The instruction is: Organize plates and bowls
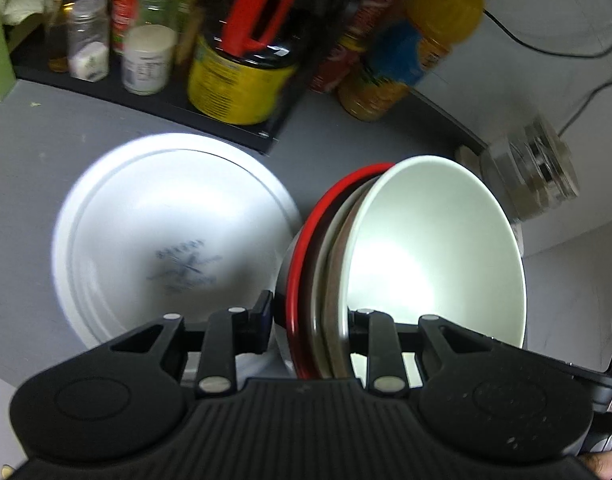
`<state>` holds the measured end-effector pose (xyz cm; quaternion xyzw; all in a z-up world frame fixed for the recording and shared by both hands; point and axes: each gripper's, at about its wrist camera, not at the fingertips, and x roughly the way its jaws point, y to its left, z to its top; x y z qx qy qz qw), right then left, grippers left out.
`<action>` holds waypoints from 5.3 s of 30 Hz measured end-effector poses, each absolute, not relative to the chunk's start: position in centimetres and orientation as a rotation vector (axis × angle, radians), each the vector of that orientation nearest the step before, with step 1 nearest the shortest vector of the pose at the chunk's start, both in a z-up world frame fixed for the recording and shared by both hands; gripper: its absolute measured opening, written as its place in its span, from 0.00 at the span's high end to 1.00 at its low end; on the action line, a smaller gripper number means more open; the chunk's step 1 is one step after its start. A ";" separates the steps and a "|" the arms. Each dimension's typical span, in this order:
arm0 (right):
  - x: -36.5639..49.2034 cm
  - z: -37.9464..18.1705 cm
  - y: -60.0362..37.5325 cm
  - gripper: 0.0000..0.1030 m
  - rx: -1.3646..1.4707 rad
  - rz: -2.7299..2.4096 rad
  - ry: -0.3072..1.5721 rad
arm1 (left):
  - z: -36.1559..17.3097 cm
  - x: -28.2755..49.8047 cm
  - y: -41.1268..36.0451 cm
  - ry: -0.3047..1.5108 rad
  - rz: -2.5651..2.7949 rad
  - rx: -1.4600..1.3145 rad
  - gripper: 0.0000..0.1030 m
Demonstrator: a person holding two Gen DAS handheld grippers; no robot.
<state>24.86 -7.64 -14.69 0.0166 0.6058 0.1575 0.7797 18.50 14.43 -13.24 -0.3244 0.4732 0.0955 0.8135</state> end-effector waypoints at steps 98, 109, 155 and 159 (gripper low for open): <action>10.2 -7.5 -3.6 0.00 -0.064 0.132 0.940 | -7.8 6.1 19.9 0.845 0.140 -0.428 0.01; 1.9 -4.4 -5.1 0.00 -0.057 0.030 0.843 | -6.5 -0.5 16.3 0.810 0.075 -0.385 0.00; -9.2 0.8 -2.4 0.00 -0.183 -0.035 0.665 | -2.2 -11.0 12.6 0.707 0.009 -0.261 0.00; -9.0 0.8 -2.3 0.00 -0.184 -0.027 0.673 | -2.6 -10.6 12.7 0.713 0.008 -0.258 0.00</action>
